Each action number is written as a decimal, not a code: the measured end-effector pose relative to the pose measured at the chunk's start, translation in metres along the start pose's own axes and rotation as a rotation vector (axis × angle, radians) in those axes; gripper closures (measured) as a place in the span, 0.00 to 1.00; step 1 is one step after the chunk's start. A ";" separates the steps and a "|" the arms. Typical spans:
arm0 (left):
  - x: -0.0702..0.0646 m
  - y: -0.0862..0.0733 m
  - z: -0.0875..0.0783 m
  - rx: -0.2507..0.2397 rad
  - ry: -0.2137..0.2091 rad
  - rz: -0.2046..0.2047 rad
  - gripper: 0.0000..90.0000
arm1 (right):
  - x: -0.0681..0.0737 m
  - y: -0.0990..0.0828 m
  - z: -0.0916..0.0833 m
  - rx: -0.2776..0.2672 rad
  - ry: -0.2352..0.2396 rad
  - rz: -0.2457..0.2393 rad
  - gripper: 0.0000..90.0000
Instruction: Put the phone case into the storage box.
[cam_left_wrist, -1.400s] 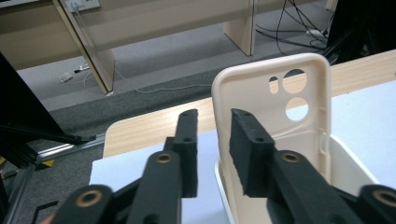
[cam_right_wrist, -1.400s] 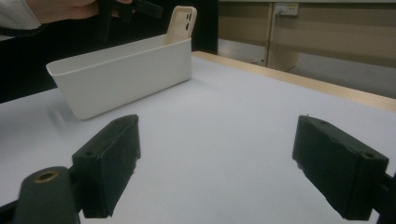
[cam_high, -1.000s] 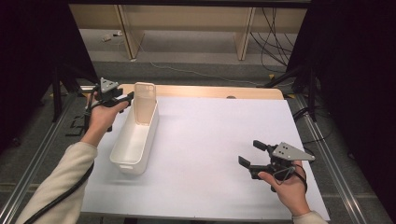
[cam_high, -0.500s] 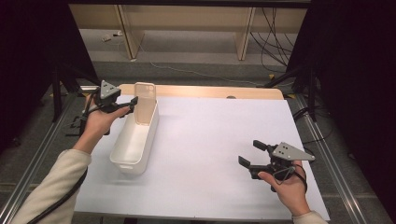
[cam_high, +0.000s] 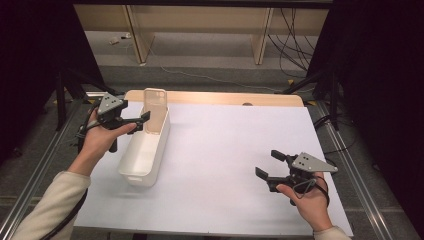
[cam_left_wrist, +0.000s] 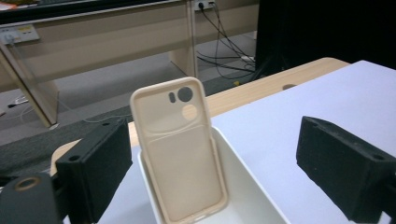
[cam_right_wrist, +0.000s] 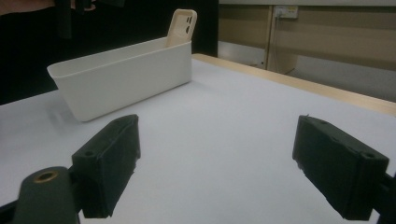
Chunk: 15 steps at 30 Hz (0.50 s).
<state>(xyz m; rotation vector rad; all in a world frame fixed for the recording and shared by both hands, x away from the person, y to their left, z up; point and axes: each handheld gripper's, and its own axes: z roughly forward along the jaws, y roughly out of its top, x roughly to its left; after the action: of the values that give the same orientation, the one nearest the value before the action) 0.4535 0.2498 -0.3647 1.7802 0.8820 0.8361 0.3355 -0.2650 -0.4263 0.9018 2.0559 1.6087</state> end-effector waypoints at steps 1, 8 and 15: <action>-0.001 -0.001 -0.002 -0.008 -0.006 0.000 0.11 | 0.000 0.000 0.000 0.000 0.001 -0.001 0.18; -0.011 -0.007 -0.010 -0.022 -0.035 0.004 0.11 | 0.000 0.000 0.000 0.000 0.005 -0.006 0.18; -0.021 -0.013 -0.016 -0.024 -0.048 0.005 0.11 | 0.000 0.000 0.000 0.001 0.005 -0.009 0.18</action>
<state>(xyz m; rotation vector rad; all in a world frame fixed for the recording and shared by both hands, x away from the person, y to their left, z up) 0.4265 0.2425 -0.3746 1.7753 0.8338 0.8003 0.3355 -0.2644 -0.4260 0.8892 2.0616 1.6066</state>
